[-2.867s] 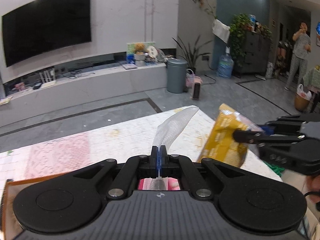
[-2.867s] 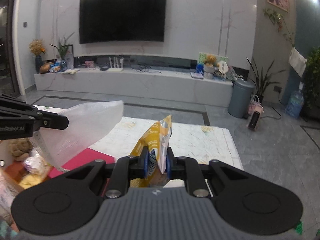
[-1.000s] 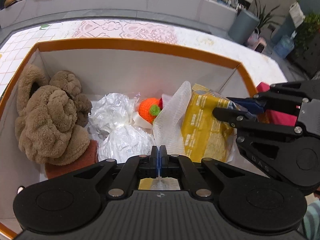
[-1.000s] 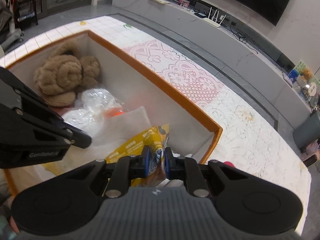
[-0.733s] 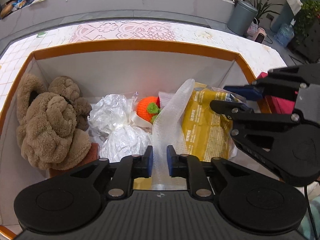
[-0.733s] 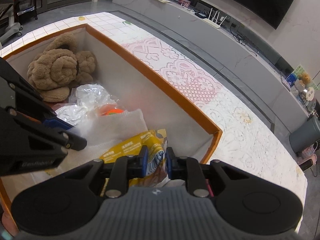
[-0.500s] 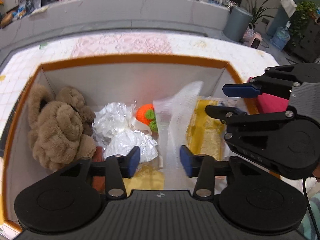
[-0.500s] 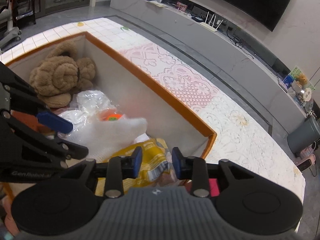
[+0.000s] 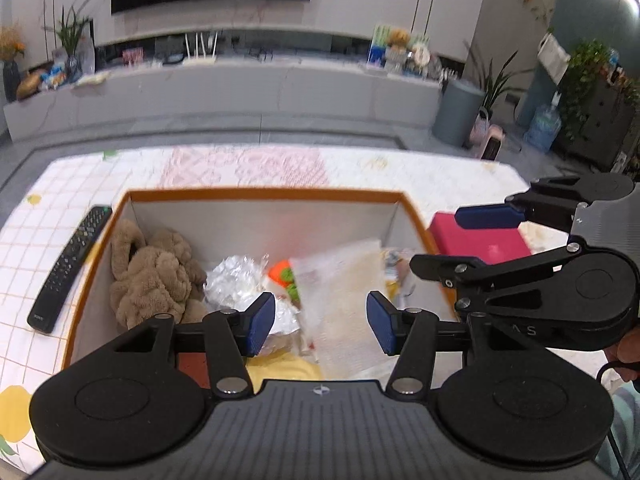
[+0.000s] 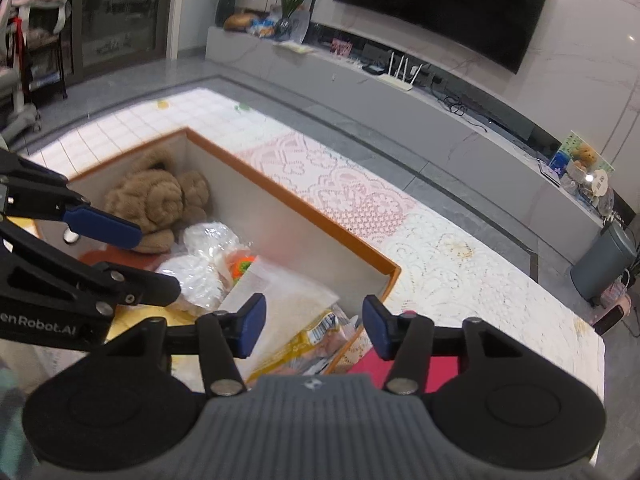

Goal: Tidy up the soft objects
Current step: 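Lift both tools away and move them toward the pink knitted ball and white cloth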

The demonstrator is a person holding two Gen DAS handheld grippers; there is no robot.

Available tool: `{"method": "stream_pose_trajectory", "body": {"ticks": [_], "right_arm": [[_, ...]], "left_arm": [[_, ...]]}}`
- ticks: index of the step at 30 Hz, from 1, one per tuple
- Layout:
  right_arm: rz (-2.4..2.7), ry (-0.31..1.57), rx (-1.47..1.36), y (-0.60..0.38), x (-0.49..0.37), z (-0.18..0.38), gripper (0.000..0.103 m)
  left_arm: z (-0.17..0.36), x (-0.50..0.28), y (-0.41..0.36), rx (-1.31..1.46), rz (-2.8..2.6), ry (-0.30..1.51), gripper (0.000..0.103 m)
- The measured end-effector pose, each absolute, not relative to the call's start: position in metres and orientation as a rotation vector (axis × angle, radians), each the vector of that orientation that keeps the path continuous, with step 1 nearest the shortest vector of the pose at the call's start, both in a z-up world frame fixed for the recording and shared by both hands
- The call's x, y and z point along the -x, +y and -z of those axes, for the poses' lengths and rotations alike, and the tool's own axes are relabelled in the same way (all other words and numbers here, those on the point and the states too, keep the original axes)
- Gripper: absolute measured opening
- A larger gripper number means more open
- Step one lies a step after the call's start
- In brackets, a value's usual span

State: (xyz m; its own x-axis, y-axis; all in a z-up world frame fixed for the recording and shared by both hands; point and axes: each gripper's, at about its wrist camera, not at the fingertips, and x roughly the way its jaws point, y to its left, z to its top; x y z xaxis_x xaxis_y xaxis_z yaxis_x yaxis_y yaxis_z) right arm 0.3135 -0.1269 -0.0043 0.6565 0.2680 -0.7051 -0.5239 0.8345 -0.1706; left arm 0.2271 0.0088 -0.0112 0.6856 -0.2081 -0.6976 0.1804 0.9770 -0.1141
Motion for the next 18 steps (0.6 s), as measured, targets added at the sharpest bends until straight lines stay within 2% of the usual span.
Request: {"method": "stream_pose_trajectory", "body": {"ticks": [4,11,18], "right_arm": [[-0.455,0.690,0.330,-0.141,-0.289,-0.011,0.061],[-0.426,0.624,0.225,-0.176,-0.239,-0.028,0.062],[-0.344,0.608,0.093,-0.221,-0.192,-0.018,0.062]], "left_arm": [[-0.001,-0.205,0.000,0.053,0.186,0.705,0.062],[-0.011,-0.168,-0.020,0.056,0.191,0.582,0.062],[0.001,-0.137,-0.041,0.111,0.213,0.541,0.062]]}}
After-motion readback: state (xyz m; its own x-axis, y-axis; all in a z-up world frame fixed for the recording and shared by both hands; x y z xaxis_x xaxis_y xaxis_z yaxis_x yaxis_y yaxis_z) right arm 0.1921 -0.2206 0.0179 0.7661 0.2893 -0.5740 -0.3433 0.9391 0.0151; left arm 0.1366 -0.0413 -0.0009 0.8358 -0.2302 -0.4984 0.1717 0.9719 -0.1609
